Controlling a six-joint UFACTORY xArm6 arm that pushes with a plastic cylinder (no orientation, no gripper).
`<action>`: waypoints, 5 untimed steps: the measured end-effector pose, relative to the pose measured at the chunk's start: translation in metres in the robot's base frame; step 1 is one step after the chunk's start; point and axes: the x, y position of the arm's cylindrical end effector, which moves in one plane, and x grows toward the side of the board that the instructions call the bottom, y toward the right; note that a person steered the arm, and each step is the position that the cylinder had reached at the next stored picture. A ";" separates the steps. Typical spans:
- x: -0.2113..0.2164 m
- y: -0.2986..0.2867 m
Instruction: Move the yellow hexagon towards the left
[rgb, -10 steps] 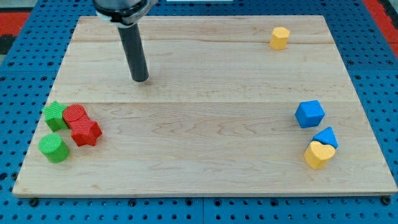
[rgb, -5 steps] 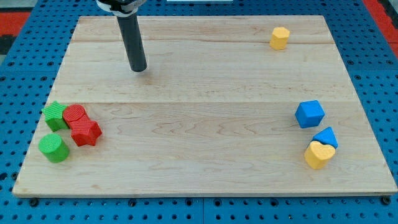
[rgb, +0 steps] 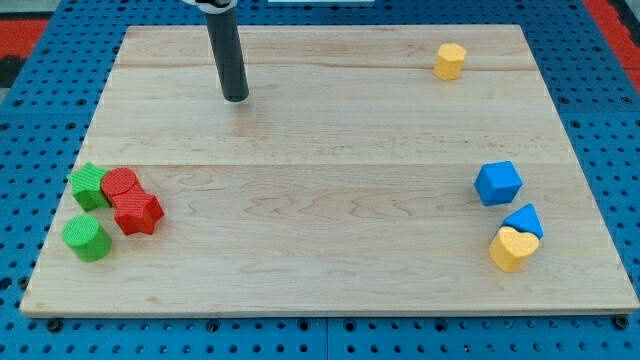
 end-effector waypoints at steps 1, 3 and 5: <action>-0.009 0.000; -0.028 0.000; -0.032 0.001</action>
